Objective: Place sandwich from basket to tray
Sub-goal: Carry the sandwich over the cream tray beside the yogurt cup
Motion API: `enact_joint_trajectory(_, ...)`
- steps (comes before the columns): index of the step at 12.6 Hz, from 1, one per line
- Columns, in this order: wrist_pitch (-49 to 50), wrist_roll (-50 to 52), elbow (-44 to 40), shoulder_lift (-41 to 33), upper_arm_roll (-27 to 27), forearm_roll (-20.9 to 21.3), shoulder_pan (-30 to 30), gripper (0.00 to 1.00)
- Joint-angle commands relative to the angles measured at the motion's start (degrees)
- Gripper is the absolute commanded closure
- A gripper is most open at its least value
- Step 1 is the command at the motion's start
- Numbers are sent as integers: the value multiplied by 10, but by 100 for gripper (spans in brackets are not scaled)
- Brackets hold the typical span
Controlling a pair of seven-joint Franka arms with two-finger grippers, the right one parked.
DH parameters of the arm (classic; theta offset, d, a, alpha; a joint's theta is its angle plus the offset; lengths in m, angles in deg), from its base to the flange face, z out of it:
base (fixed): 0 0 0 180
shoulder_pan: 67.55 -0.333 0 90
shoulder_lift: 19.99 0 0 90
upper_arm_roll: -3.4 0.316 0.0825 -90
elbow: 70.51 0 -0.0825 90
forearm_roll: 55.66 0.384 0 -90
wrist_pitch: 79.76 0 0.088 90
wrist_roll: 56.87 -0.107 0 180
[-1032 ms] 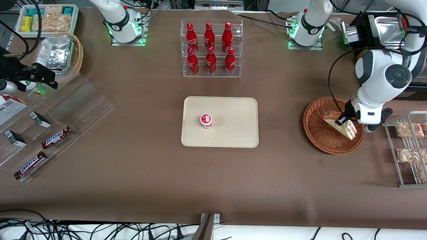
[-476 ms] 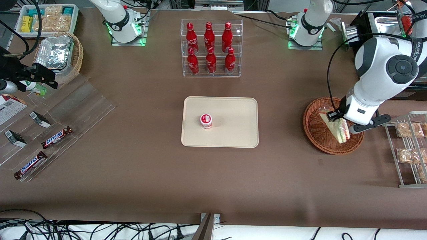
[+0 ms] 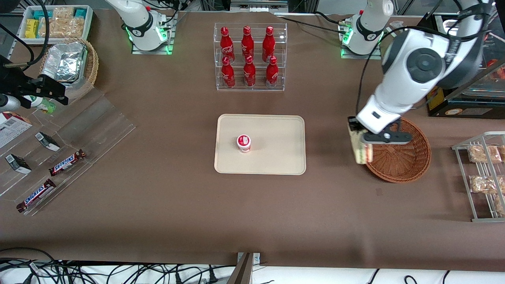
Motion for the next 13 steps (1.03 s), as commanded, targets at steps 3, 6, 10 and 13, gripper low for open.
enact_joint_trajectory(3, 7, 22, -23, 36, -78, -11, 2, 100)
enact_joint_trajectory(6, 4, 44, -39, 60, -79, -6, 48, 100)
enact_joint_trajectory(10, -48, 132, -37, 116, -77, 41, 94, 100)
enact_joint_trajectory(13, -90, 218, -34, 177, -77, 121, 125, 100)
